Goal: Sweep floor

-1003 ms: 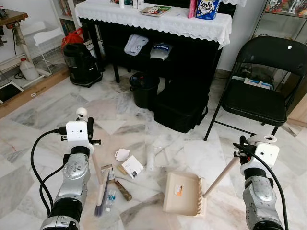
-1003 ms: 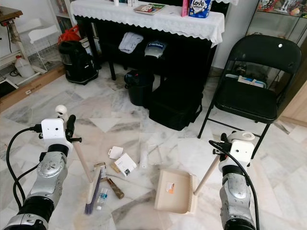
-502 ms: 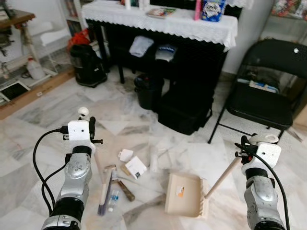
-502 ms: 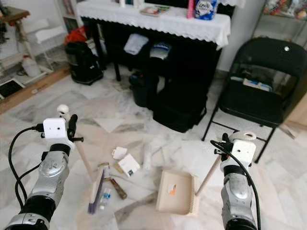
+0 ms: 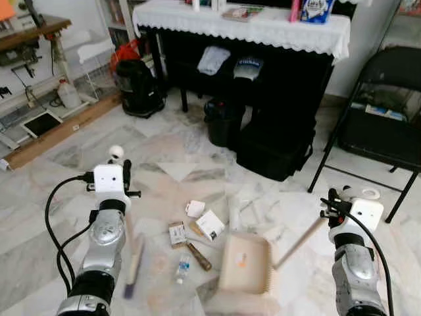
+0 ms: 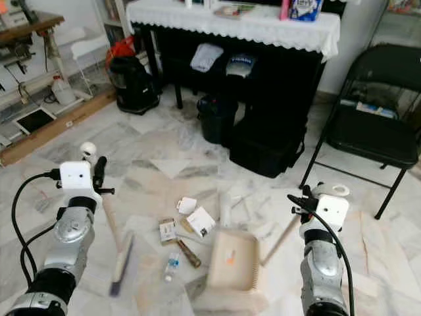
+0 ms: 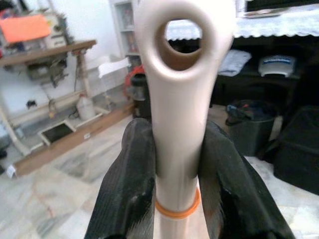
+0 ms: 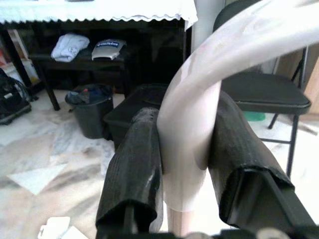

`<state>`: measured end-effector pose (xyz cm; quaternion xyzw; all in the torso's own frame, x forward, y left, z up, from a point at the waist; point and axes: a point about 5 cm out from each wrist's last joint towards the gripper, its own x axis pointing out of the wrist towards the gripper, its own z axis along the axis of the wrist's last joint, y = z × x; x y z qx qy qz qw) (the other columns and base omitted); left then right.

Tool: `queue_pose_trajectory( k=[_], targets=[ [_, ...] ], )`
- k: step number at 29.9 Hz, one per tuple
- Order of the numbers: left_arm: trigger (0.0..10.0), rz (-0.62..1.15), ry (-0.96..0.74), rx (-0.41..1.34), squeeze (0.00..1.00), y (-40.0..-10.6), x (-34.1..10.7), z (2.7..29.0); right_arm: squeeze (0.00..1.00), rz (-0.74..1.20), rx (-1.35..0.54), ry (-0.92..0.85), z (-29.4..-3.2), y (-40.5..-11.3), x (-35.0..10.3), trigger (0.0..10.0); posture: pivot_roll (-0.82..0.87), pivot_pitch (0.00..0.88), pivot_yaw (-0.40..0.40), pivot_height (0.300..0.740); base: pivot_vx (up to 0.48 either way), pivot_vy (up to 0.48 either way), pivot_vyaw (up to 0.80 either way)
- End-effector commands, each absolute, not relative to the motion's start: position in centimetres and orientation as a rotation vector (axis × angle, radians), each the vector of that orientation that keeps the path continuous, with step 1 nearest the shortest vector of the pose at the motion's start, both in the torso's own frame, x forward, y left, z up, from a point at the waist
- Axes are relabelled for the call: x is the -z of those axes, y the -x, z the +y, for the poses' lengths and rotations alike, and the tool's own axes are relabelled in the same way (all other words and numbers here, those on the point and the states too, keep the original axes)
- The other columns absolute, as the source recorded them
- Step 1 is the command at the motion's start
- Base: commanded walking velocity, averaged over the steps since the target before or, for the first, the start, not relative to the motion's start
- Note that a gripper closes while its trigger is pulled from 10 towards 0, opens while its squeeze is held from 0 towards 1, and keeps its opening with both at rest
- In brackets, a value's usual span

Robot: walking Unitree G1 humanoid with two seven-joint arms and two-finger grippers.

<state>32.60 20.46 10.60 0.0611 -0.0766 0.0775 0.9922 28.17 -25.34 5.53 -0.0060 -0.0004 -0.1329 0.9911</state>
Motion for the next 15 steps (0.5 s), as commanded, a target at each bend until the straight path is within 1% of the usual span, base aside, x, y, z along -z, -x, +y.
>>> queue_pose_trajectory(
  k=[1, 15],
  targets=[
    [10.0, -0.195, -0.135, -0.165, 0.0, -32.8, -11.57, 20.97, 0.0, -0.062, 0.255, 0.004, -24.96, -28.91, -6.7, 10.0, -0.05, 0.0, 0.025, 0.74, 0.0, 0.0, 0.0],
    [10.0, -0.188, -0.135, -0.158, 0.0, -32.74, -11.44, 20.94, 0.0, -0.046, 0.262, 0.017, -25.33, -28.73, -6.42, 10.0, -0.06, 0.0, 0.034, 0.74, 0.0, 0.0, 0.0]
  ],
)
